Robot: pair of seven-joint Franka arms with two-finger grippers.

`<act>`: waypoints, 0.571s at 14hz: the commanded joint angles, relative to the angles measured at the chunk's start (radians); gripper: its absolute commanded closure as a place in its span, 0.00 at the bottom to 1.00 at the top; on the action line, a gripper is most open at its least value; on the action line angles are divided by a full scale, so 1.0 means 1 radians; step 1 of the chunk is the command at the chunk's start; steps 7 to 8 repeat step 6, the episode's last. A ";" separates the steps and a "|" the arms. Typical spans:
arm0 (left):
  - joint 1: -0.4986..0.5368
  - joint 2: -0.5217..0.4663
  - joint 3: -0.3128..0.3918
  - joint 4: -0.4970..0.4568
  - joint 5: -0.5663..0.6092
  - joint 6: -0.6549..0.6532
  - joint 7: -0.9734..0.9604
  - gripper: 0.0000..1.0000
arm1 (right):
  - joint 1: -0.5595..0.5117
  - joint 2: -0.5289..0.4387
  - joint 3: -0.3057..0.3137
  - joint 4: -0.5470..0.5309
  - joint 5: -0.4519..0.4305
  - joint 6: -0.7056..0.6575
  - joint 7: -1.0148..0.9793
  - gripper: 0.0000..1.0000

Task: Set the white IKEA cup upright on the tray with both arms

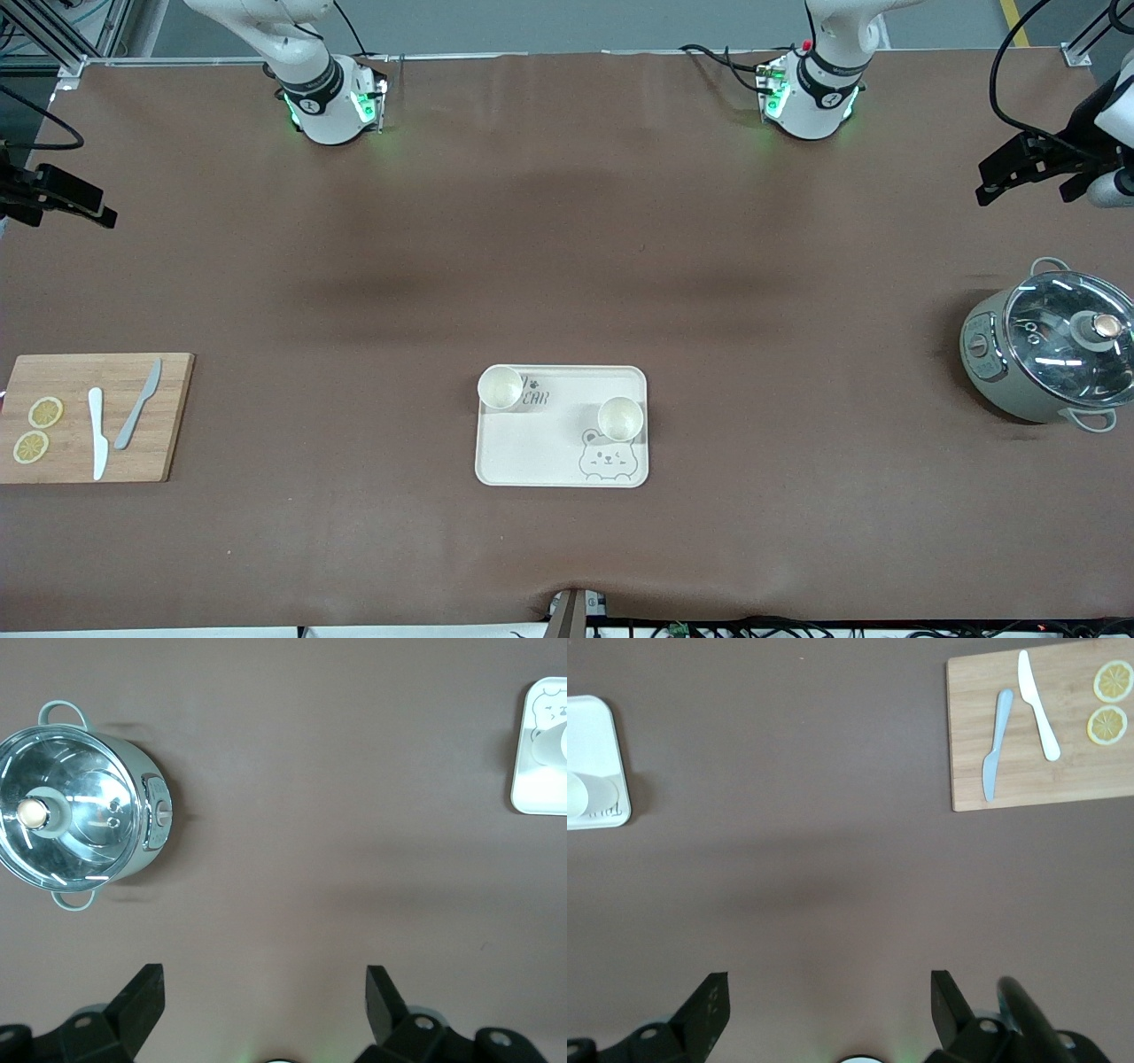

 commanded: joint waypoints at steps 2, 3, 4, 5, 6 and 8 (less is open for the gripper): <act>0.007 0.016 -0.007 0.031 -0.028 -0.006 0.010 0.00 | -0.004 -0.020 0.022 -0.014 -0.018 -0.010 0.112 0.00; 0.002 0.019 -0.008 0.031 -0.028 -0.006 0.006 0.00 | -0.004 -0.019 0.021 -0.009 -0.023 -0.006 0.111 0.00; 0.004 0.028 -0.008 0.032 -0.025 -0.006 0.005 0.00 | -0.005 -0.017 0.021 0.000 -0.032 -0.004 0.098 0.00; 0.008 0.028 -0.008 0.038 -0.027 -0.006 0.004 0.00 | -0.005 -0.017 0.019 0.003 -0.036 -0.004 0.045 0.00; 0.012 0.028 -0.005 0.038 -0.025 -0.006 0.009 0.00 | -0.005 -0.017 0.019 0.003 -0.036 -0.003 -0.021 0.00; 0.012 0.028 -0.005 0.038 -0.025 -0.006 0.009 0.00 | -0.005 -0.017 0.019 0.003 -0.036 -0.003 -0.021 0.00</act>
